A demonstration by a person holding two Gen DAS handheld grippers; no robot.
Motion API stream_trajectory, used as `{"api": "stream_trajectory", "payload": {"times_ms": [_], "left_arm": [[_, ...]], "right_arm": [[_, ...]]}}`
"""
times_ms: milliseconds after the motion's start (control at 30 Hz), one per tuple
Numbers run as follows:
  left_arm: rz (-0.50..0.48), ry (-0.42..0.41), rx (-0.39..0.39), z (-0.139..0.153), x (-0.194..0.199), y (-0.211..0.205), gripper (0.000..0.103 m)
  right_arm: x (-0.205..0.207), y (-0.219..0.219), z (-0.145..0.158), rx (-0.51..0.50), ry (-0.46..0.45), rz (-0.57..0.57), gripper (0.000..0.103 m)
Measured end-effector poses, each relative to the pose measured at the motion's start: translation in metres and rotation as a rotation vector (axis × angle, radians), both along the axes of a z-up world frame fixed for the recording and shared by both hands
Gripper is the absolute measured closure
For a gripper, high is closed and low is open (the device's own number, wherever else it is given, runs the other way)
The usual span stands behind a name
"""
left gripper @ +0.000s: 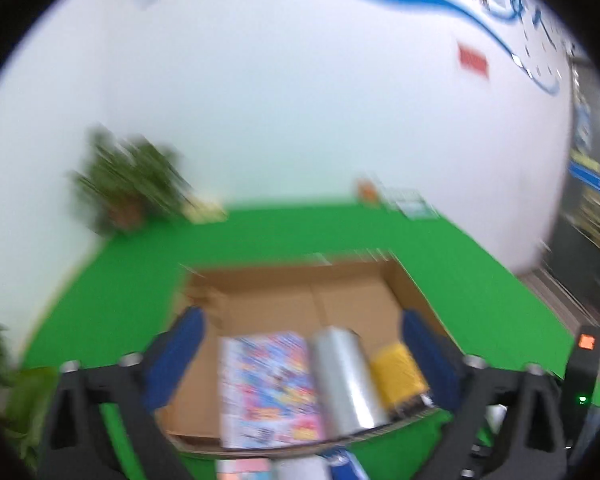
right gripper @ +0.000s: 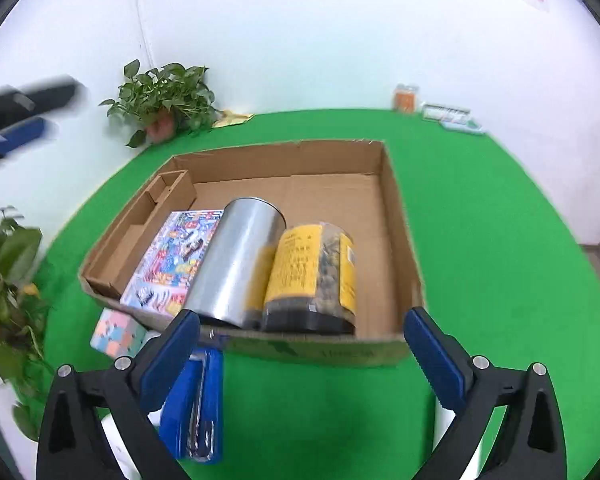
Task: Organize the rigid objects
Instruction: 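Move both grippers to the white spray bottle on the table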
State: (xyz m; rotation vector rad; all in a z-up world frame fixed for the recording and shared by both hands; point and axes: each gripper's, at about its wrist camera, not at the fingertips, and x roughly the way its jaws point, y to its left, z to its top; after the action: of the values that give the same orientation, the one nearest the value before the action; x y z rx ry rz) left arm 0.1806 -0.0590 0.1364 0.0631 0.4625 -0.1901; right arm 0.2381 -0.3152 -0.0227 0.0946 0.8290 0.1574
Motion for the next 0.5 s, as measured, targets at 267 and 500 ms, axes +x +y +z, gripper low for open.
{"api": "stream_trajectory", "payload": {"times_ms": [267,500], "left_arm": [[0.114,0.028,0.085,-0.080,-0.076,0.001,0.001],[0.006,0.192,-0.020,-0.122,-0.086,-0.009,0.001]], "right_arm": [[-0.086,0.019,0.006,-0.026,-0.072,-0.030,0.000],[-0.123,0.012,-0.001,-0.062,-0.095,-0.005,0.000]]}}
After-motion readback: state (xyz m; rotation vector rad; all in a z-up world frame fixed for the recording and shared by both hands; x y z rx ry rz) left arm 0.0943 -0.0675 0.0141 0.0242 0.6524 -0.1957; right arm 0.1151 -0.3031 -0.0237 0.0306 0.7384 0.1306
